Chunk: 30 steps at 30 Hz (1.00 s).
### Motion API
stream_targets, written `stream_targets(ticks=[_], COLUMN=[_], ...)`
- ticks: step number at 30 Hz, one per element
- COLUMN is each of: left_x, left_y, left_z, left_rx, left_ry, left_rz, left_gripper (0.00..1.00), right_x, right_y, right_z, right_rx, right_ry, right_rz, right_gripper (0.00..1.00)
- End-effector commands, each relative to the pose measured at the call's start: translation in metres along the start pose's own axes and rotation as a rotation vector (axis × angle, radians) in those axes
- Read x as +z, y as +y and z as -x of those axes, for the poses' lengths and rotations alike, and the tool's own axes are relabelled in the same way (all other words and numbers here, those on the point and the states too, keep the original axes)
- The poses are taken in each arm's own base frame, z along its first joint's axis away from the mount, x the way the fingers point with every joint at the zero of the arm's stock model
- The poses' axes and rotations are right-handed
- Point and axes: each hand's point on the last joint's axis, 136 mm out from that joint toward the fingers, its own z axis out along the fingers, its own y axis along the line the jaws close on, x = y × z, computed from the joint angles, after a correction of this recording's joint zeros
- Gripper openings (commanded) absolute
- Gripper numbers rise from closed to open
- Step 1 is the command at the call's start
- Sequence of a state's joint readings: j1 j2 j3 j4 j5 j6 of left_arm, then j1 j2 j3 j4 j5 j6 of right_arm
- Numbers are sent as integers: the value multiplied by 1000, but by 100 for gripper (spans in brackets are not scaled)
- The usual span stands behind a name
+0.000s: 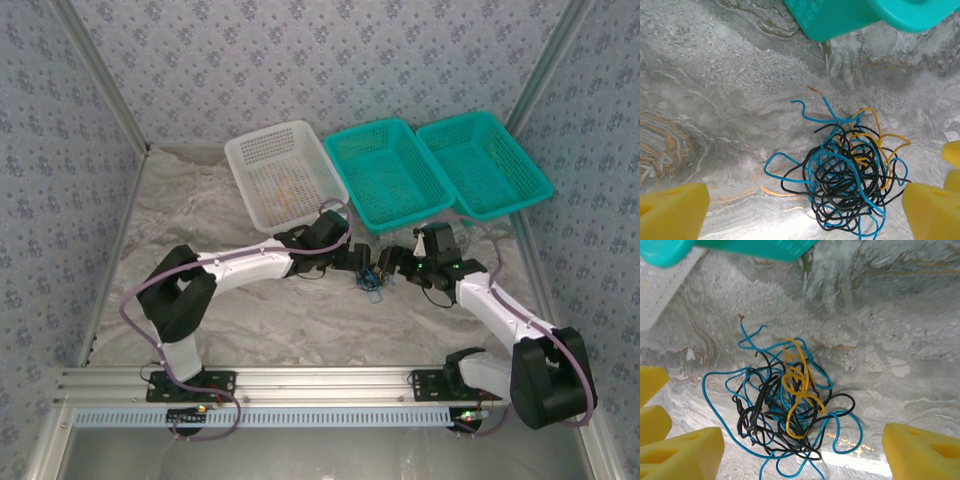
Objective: Untangle the cables
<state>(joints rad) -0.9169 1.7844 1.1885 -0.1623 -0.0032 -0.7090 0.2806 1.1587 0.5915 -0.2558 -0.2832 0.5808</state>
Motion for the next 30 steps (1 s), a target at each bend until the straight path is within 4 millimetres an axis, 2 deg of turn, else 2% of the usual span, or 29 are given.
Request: stream_targets(ticks=[1, 3, 7, 12, 20, 30], left_x=[0, -2, -15, -24, -24, -19], left_y=[-9, 1, 34, 54, 59, 56], left_z=[3, 3, 6, 2, 1, 0], left_rx=[-8, -42, -157, -224, -237, -228], left_ry=[5, -8, -78, -114, -114, -90], left_rz=[-22, 12, 103, 164, 190, 181], left_gripper=[96, 96, 99, 99, 99, 99], right_x=[-4, -5, -4, 6, 22, 40], right_y=[28, 39, 50, 59, 68, 66], right_z=[8, 8, 7, 7, 7, 6], right_rx=[-85, -137, -248, -314, -395, -417], right_ry=[-9, -15, -29, -1, 50, 78], right_rz=[96, 121, 75, 53, -41, -127], right_gripper=[82, 79, 66, 56, 45, 34])
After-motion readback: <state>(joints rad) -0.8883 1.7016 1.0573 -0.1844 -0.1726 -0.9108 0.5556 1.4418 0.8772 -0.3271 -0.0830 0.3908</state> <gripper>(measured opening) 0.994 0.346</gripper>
